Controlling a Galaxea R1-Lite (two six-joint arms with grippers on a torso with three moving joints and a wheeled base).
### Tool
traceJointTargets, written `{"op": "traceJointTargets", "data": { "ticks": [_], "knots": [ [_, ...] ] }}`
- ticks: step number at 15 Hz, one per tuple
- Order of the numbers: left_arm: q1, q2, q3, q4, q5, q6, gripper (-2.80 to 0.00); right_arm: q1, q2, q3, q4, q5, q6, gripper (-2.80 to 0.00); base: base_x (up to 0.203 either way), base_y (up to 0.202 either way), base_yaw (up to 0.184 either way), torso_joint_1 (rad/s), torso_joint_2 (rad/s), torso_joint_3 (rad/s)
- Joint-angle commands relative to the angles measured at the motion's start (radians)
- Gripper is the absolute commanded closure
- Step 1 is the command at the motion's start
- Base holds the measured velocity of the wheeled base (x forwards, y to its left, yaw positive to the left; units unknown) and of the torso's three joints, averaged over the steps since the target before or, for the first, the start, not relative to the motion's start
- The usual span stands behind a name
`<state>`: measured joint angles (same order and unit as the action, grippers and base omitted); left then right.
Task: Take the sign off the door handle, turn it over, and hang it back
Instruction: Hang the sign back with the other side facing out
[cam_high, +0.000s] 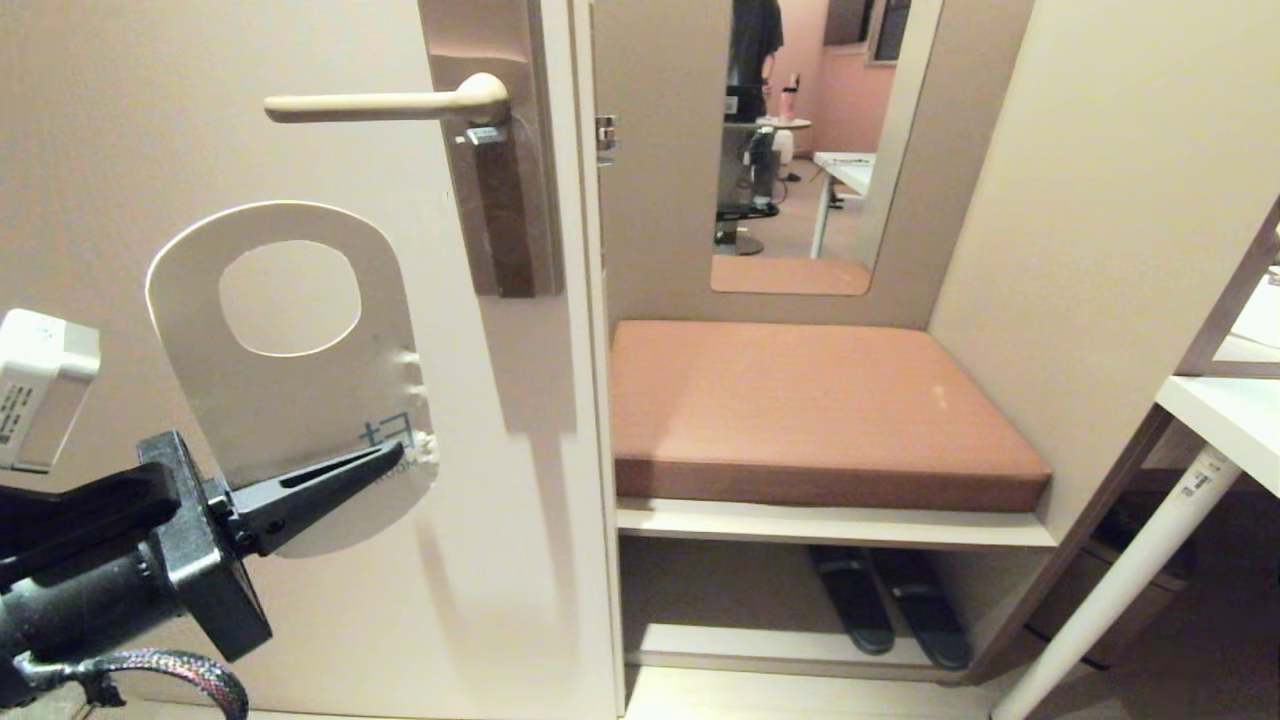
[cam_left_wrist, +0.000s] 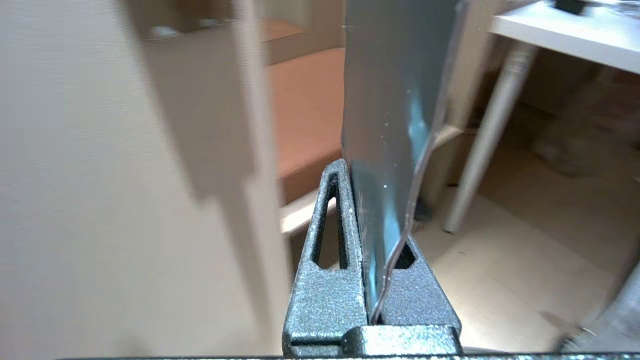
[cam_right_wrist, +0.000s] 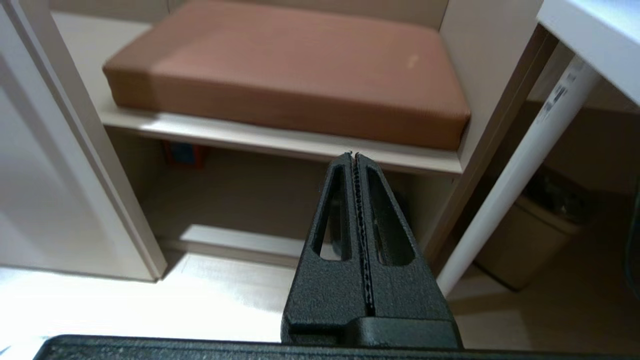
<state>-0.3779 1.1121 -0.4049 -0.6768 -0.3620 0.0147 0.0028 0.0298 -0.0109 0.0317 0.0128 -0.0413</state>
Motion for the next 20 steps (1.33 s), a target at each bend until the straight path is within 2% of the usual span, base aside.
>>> {"op": "traceJointTargets", "data": {
  "ticks": [1,5,9,10,15,20],
  "knots": [
    [0.033,0.006,-0.014,-0.006,0.018,0.001,0.0,0.0,-0.03,0.0,-0.001,0.001,0.001,0.0,0.0,0.0,0.0,0.0,0.0,0.0],
    [0.045,0.032,-0.063,-0.006,0.168,0.002,0.0,0.0,-0.03,0.001,-0.004,0.002,-0.003,0.0,0.0,0.0,0.0,0.0,0.0,0.0],
    [0.063,0.032,-0.077,-0.006,0.272,0.002,0.0,0.0,-0.03,0.003,-0.007,0.001,0.003,0.0,0.0,0.0,0.0,0.0,0.0,0.0],
    [0.074,0.032,-0.079,-0.006,0.281,0.002,0.0,0.0,-0.03,0.003,-0.007,-0.001,0.004,0.0,0.0,0.0,0.0,0.0,0.0,0.0],
    [0.218,0.059,-0.094,-0.004,0.282,0.002,0.0,0.0,-0.03,0.003,-0.007,0.001,0.006,0.0,0.0,0.0,0.0,0.0,0.0,0.0],
    [0.27,0.155,-0.192,-0.006,0.282,0.001,0.0,0.0,-0.03,0.003,-0.007,0.001,0.006,0.0,0.0,0.0,0.0,0.0,0.0,0.0]
  ]
}}
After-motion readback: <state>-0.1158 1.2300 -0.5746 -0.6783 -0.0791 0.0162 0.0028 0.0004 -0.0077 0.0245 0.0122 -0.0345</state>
